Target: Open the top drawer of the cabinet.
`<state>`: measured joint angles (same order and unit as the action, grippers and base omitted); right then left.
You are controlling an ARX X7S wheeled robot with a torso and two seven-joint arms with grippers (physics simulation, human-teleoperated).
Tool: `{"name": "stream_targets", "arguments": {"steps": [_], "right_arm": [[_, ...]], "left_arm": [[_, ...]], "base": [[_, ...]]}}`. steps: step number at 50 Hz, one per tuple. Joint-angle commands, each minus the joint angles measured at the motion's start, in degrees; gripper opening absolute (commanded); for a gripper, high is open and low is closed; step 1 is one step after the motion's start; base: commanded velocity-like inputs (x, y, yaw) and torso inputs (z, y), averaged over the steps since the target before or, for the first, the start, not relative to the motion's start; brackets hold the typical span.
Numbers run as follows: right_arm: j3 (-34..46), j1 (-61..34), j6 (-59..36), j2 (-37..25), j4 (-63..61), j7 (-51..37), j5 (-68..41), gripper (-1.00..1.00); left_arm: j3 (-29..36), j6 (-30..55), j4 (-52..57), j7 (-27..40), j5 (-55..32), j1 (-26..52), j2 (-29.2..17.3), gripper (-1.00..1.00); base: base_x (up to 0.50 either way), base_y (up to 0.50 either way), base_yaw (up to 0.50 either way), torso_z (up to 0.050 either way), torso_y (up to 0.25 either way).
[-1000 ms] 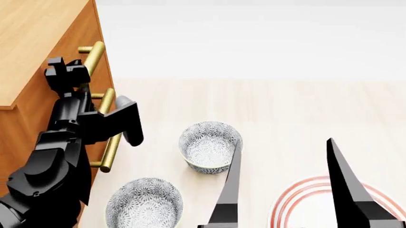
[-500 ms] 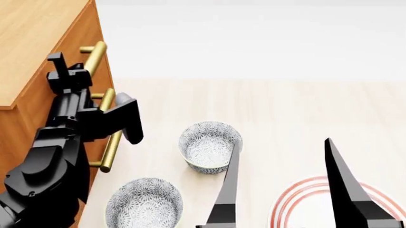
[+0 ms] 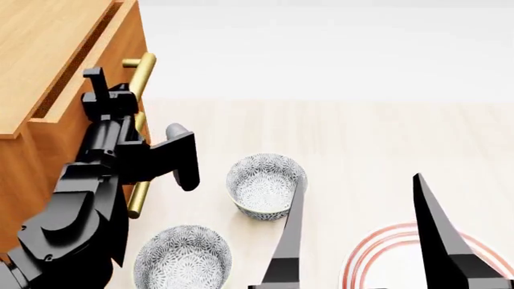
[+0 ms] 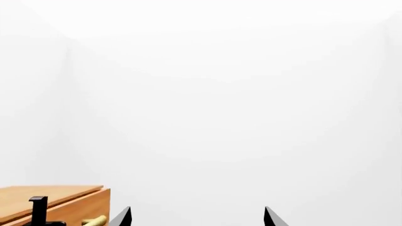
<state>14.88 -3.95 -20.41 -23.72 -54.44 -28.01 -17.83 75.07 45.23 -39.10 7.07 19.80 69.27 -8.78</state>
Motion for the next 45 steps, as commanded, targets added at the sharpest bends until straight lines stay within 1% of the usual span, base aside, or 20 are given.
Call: {"name": "stream_targets", "arguments": {"steps": [1,23,25,27,32,45], "right_arm": [[-1.62,-0.56,0.1,0.7,0.26,0.97,0.23,1.0],[-1.62,-0.39,1.18,-0.21,0.43,0.23,-0.38,1.0],[-1.56,-0.51,1.03,-0.26,0.28,0.08,-0.45,1.0],[-1.5,-0.52,1.09,-0.32,0.31,0.01,-0.47,1.0],[-1.64,-0.44,1.18,-0.59,0.11,-0.27,-0.64,1.0],[-1.6,-0.76,0.81,-1.25,-0.56,-1.12,-1.19,1.0]], "left_arm": [[0.39,-0.64,1.37,-0.85,6.22,0.2,3.09,-1.0],[3.92,1.84,4.54,-3.71,8.08,1.16,6.7,-1.0],[3.92,2.2,4.99,-4.02,8.01,1.35,7.0,-1.0],[2.62,2.6,5.83,-3.73,7.23,1.25,7.22,-1.0],[3.32,3.59,6.72,-4.22,7.24,0.95,8.04,-1.0],[5.01,5.91,9.59,-4.18,6.18,1.4,8.3,-1.0]], "base": [[0.0,0.0,0.0,0.0,0.0],[-0.01,0.0,0.0,0.0,0.003],[-0.01,0.0,0.0,0.0,0.005],[-0.01,0.0,0.0,0.0,0.006],[-0.01,0.0,0.0,0.0,0.002],[-0.01,0.0,0.0,0.0,0.004]]}}
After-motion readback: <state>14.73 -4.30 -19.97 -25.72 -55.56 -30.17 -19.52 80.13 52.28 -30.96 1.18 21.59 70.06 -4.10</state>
